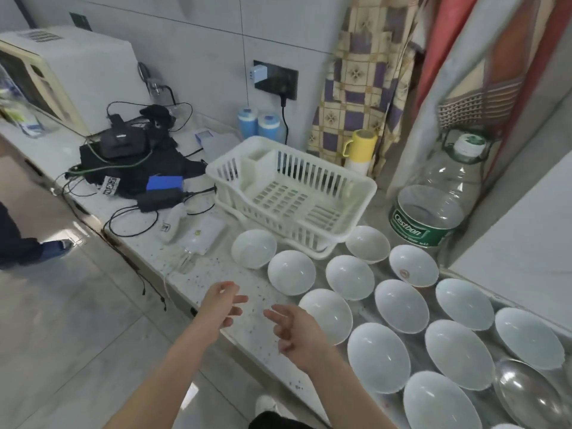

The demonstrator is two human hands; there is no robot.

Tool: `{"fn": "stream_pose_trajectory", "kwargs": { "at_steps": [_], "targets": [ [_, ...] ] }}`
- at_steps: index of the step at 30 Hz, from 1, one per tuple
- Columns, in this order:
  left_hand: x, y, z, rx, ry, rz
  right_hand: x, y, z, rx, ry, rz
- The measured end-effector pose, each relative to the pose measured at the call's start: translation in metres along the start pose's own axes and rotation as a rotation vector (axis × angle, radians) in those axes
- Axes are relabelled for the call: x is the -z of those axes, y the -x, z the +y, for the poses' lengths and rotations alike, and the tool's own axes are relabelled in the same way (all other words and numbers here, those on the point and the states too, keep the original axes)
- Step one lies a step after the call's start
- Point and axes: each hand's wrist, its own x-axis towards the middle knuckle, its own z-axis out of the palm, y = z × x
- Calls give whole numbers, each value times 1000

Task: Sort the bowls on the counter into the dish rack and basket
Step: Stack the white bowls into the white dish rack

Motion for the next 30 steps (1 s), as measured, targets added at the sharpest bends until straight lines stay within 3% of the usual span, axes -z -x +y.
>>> {"fn": "stream_pose_trajectory", "kwargs": {
  "at_steps": [4, 12, 21, 30],
  "targets": [
    [5, -49, 22, 75, -60, -18, -30, -37, -6, -95, -213, 48],
    [8, -102, 37, 178, -124, -127, -51, -72, -18, -10, -433, 304],
    [18, -129, 48, 216, -248, -458, -74, -88, -12, 128, -558, 576],
    [19, -146, 66, 226, -234, -572, -91, -86, -16, 204, -575, 743]
  ]
}}
